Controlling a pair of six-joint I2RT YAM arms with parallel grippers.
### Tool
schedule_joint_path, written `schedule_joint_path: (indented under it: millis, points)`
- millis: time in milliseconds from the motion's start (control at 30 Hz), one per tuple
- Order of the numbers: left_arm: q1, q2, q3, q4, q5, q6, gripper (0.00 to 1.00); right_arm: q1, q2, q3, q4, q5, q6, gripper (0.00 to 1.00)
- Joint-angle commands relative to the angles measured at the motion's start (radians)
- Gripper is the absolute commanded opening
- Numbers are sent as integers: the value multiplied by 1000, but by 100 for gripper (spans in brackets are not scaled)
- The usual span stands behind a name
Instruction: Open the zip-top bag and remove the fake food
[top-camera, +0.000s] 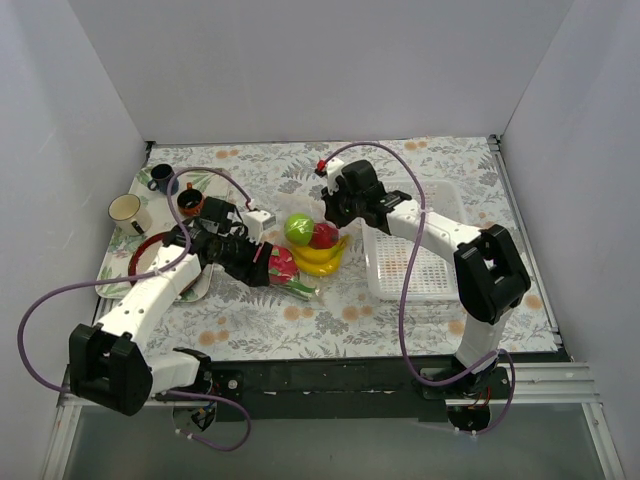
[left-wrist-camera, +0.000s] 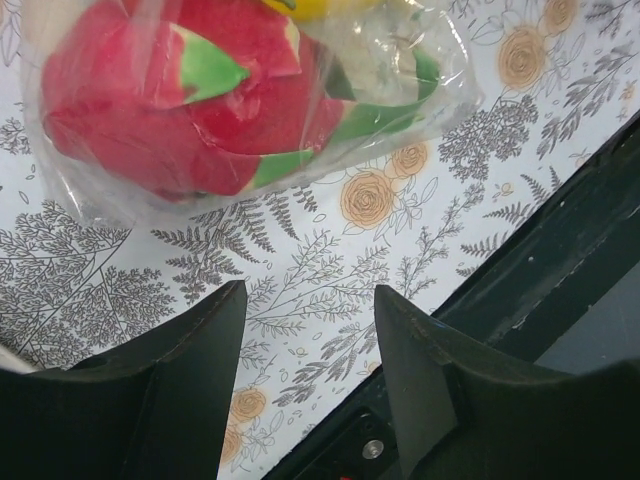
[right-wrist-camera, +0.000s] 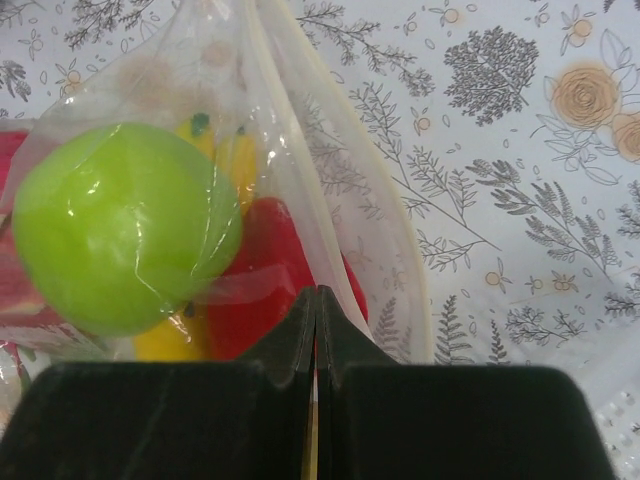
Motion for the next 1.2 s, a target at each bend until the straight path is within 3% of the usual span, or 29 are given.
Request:
schedule_joint_path:
  millis: [0, 367, 867, 1067, 1100, 1133, 1167]
  points:
    - [-9, 35, -23, 75, -22, 50, 52, 19, -40, -18, 4, -32, 10, 1]
    - [-6, 293, 60, 259, -191, 16, 49, 131, -87, -112, -51, -42, 56, 1]
    - [57, 469, 263, 270, -157, -7, 49, 340, -241, -334, -25, -43, 145, 1]
    - [57, 500, 287, 267, -151, -15, 49, 355, -279, -356, -30, -25, 127, 1]
    - [57, 500, 287, 267, -152, -13, 49, 355, -290, -357, -39, 6, 117, 4]
    - [55, 500, 286, 264, -152, -13, 49, 355, -316, -360, -48, 29, 101, 16]
    - [55, 497, 286, 264, -155, -12, 49, 355, -331, -368, -51, 64, 88, 20]
